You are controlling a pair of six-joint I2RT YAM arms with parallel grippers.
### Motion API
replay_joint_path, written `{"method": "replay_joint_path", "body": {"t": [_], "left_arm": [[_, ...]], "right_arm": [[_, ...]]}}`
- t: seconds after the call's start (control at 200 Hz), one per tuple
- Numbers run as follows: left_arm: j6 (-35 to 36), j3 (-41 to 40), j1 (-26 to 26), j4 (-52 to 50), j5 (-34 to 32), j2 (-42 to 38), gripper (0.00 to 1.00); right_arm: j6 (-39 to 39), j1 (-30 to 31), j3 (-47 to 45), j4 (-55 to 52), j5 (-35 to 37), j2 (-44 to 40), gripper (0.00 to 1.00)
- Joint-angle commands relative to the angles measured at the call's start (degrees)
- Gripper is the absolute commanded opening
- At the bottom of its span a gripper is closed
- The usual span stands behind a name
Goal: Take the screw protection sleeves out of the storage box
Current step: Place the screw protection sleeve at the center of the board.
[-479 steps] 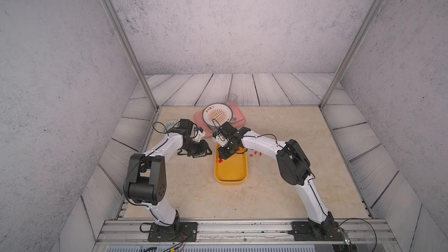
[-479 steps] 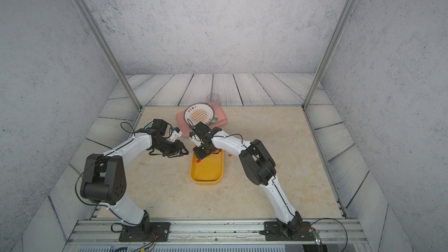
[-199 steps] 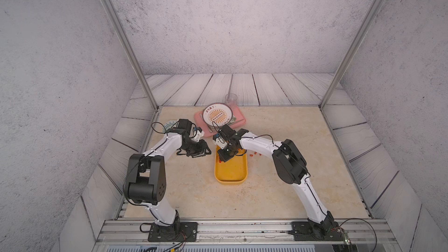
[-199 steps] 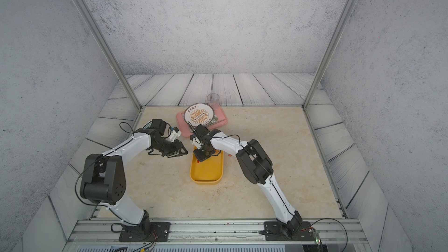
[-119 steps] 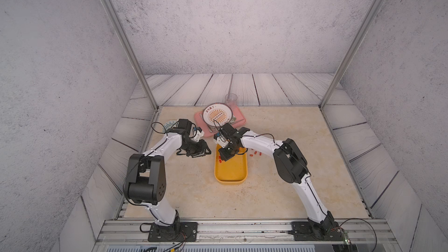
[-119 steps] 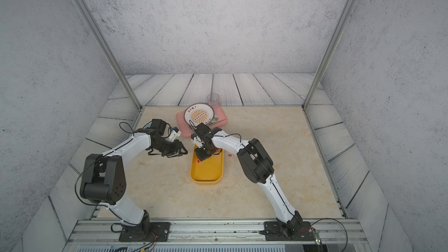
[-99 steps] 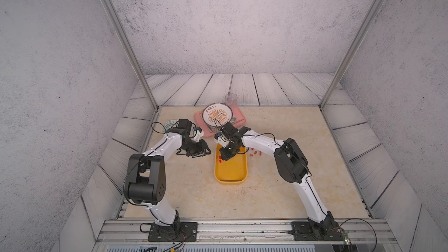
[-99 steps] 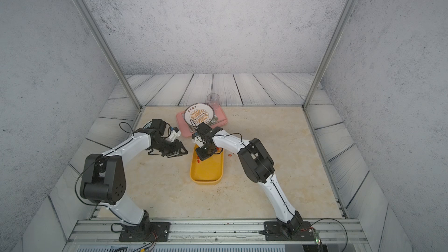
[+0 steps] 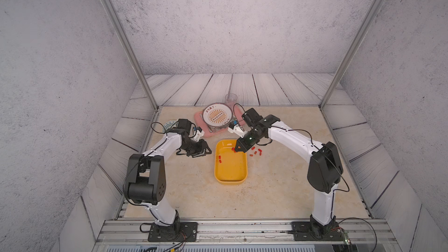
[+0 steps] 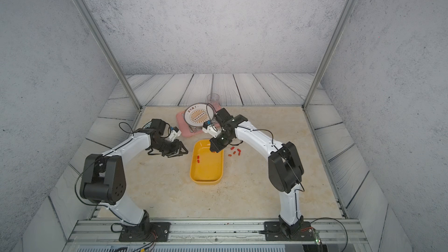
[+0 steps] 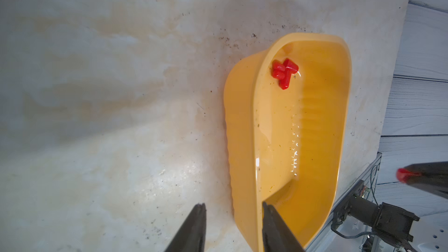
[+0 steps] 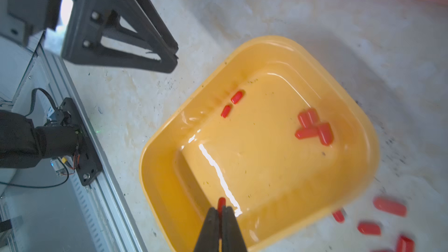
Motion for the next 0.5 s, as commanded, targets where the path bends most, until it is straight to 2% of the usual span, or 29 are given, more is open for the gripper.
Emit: {"method": "replay_joint_path", "body": {"t": [0.0, 0.18, 0.32, 0.495], "left_arm": [[1.1, 0.9, 0.4, 0.1, 3.5, -1.3, 0.43], [1.2, 0.9, 0.3, 0.2, 4.8, -0.7, 0.45], [1.3, 0.9, 0.3, 0.1, 4.8, -0.6, 0.45], [1.1, 1.1, 0.2, 0.2, 4.9, -0.5, 0.46]], "right_arm": [[-4.6, -4.8, -5.5, -2.5, 2.3, -3.9, 0.08], [-5.4, -10.7, -11.8, 4.2, 7.5, -3.8, 0.08], [-5.1, -11.1, -10.7, 6.1, 10.1, 0.7, 0.09], [-4.2, -10.7, -10.1, 7.0, 9.1, 5.3, 0.09]]}}
